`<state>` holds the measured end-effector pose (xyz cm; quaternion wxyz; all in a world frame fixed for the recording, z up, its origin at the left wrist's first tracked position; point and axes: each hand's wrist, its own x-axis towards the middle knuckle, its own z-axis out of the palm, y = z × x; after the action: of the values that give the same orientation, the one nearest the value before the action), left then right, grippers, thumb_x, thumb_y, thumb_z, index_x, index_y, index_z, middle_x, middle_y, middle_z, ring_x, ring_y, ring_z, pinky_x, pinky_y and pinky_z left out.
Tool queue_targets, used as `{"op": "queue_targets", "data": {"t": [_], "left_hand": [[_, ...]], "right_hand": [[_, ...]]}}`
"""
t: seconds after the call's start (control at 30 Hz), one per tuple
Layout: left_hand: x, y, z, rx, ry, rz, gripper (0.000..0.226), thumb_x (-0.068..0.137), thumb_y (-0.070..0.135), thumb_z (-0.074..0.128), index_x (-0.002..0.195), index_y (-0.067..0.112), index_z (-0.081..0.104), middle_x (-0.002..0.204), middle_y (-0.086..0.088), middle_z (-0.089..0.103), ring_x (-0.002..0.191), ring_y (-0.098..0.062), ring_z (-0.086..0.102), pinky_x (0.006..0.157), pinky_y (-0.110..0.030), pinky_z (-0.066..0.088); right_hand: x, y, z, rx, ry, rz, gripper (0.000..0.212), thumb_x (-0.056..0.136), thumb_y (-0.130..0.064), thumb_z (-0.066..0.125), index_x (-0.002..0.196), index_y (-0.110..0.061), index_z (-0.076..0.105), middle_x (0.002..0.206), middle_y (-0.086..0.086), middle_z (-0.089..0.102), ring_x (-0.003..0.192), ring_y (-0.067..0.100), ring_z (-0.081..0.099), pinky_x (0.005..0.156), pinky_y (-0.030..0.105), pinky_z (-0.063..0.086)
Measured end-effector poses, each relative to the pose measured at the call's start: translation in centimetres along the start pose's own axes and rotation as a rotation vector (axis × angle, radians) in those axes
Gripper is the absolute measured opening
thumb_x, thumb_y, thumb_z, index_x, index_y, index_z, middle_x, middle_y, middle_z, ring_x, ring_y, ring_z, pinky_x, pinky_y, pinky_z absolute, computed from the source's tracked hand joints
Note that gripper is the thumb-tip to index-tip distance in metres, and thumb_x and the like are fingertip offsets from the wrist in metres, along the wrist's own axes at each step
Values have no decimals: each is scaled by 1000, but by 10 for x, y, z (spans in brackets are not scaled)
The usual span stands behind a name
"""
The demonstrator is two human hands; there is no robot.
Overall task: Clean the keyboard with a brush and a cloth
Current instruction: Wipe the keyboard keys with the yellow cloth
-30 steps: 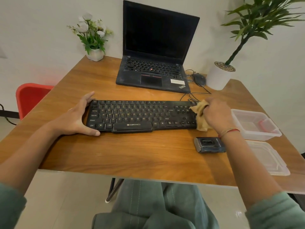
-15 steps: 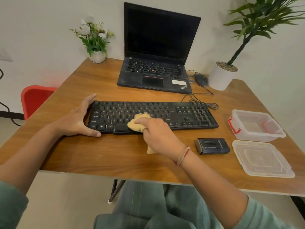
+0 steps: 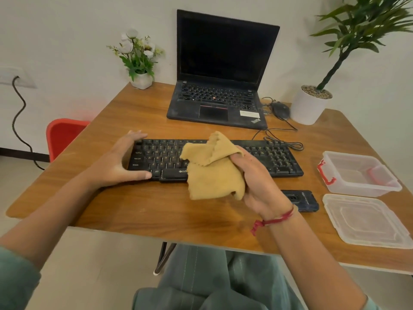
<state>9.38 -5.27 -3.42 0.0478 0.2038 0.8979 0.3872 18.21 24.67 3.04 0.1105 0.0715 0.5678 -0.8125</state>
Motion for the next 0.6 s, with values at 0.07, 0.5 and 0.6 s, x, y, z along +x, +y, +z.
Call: {"op": "queue_targets", "data": {"t": [0.07,0.5,0.6], "left_hand": [[-4,20,13,-45,106,60,82,58,68,70,132,55,37,139,45,22,142,6,13,113,-39,18],[-13,120,106,-492,69,134,69,75,44,75,136,28,48,127,11,59,114,-6,59,94,-35,54],[-7,124,115,-548,55,136,75,75,43,76,139,40,38,125,11,56,109,-7,59,88,-28,54]], "right_hand": [[2,3,-4,13,51,17,26,101,-23,41,122,-19,56,111,12,69,99,28,67,65,37,59],[-10,8,-7,-431,110,-110,24,101,-29,41,100,-24,64,89,0,69,74,9,64,60,22,53],[-14,8,-11,-532,76,-155,26,101,-27,40,105,-21,65,97,5,71,85,18,66,72,32,54]]}}
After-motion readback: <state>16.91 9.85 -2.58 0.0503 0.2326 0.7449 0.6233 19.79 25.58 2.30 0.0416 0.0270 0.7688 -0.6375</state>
